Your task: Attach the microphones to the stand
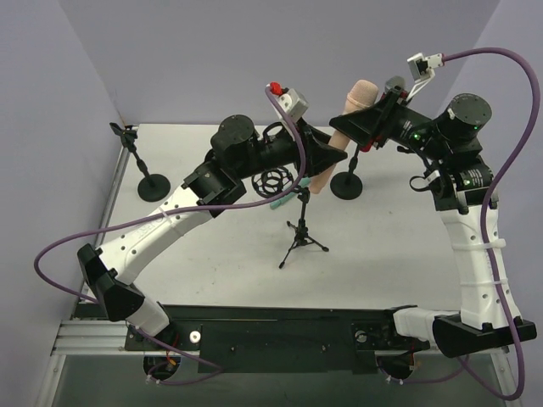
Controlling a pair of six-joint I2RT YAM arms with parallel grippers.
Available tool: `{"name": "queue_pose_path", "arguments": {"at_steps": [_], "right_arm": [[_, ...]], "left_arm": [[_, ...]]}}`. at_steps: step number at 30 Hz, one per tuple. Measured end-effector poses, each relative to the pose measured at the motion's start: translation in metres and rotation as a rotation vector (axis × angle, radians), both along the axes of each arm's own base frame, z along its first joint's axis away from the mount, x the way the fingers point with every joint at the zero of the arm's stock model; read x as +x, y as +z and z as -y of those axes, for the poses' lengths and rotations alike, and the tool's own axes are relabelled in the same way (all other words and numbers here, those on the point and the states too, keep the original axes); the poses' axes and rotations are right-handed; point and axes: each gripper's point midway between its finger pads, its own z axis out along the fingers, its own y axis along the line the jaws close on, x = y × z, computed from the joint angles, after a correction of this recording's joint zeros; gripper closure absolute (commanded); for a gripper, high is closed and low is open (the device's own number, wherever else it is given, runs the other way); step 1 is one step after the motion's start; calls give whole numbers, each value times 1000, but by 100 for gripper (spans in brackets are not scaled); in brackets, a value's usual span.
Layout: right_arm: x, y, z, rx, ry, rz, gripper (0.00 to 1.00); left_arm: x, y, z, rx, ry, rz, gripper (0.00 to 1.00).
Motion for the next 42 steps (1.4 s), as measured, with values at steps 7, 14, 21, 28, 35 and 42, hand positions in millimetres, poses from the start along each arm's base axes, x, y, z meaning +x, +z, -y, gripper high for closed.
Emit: {"name": "queue_pose_path", "arguments": {"at_steps": [7,14,21,28,35,42], "right_arm": [[-2,2,0,-5,1,16,99],[-1,28,0,-40,-4,77,99],[-1,50,-4,-73,-37,200,99],[-19,31,-62,-151,63,247,100],[12,-1,-106,-269,79,244,100],[34,-24,-129,-336,75,226,99]], "left_arm": [[1,2,-1,-3,17,-13,43],[-1,-6,-44,-14,139,-22,18],[-6,1,-153,-71,417,47,17],[-6,-51,-219,14,651,63,17],[7,-156,-239,299,749,-1,7],[4,-205,-268,385,829,-12,4]]}}
